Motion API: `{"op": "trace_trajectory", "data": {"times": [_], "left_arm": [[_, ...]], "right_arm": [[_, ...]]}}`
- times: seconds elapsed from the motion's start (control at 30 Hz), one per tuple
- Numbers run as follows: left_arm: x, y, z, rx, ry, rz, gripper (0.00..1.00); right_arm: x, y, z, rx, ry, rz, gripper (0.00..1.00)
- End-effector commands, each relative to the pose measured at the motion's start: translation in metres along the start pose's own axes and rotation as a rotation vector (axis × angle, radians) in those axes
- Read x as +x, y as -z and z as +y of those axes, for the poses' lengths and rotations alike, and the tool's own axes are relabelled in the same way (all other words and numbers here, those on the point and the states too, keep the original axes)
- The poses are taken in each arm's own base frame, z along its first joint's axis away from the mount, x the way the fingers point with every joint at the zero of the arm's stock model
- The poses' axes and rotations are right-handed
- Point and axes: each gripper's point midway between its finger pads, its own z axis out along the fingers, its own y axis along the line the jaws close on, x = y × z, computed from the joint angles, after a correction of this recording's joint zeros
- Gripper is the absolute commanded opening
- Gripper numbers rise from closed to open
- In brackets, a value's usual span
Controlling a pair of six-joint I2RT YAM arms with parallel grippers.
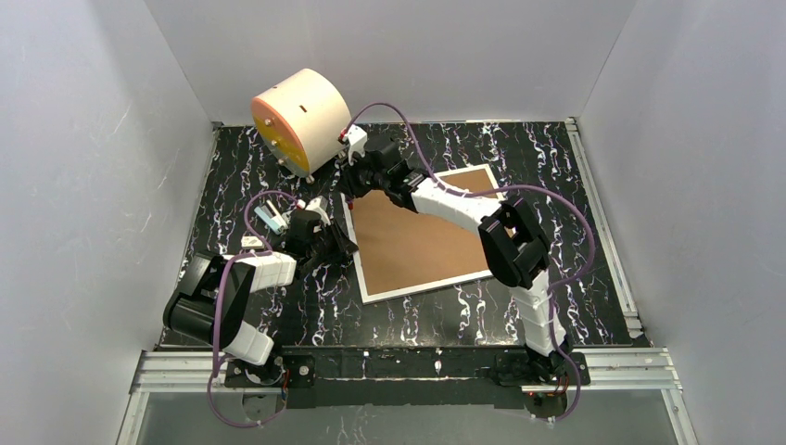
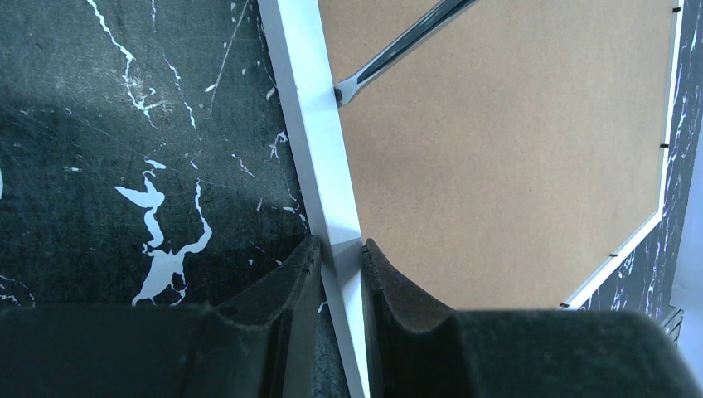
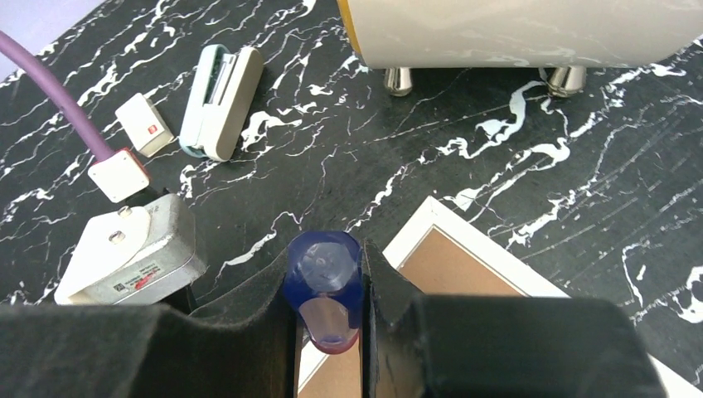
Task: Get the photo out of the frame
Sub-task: Release the photo frame, then place the screwdriver at the center of the board.
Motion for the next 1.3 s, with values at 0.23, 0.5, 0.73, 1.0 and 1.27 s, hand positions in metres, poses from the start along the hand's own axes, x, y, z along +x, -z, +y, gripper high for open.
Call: {"op": "trace_trajectory", "data": {"times": [0.23,0.5,0.73,1.0,1.27], "left_arm": [[0.048,0.015,0.038,-0.143,-0.011,0.156,0.19],[0.037,0.021,0.022,-0.088,-0.04,0.143,0.22],[0.027,0.035,0.008,-0.052,-0.073,0.127,0.38],[0.011,0.046,-0.011,-0.011,-0.111,0.109,0.52],[-0.004,0.062,-0.033,0.036,-0.184,0.124,0.55]], "right_arm": [[-0.054,0.082,-0.048,0.272,-0.072,-0.092,0.01],[-0.087,0.196,-0.112,0.444,-0.186,-0.278,0.01],[-0.022,0.32,-0.197,0.755,-0.359,-0.082,0.01],[0.102,0.398,-0.228,0.948,-0.619,0.383,0.01],[0.158,0.439,-0.242,1.003,-0.705,0.571,0.01]]}}
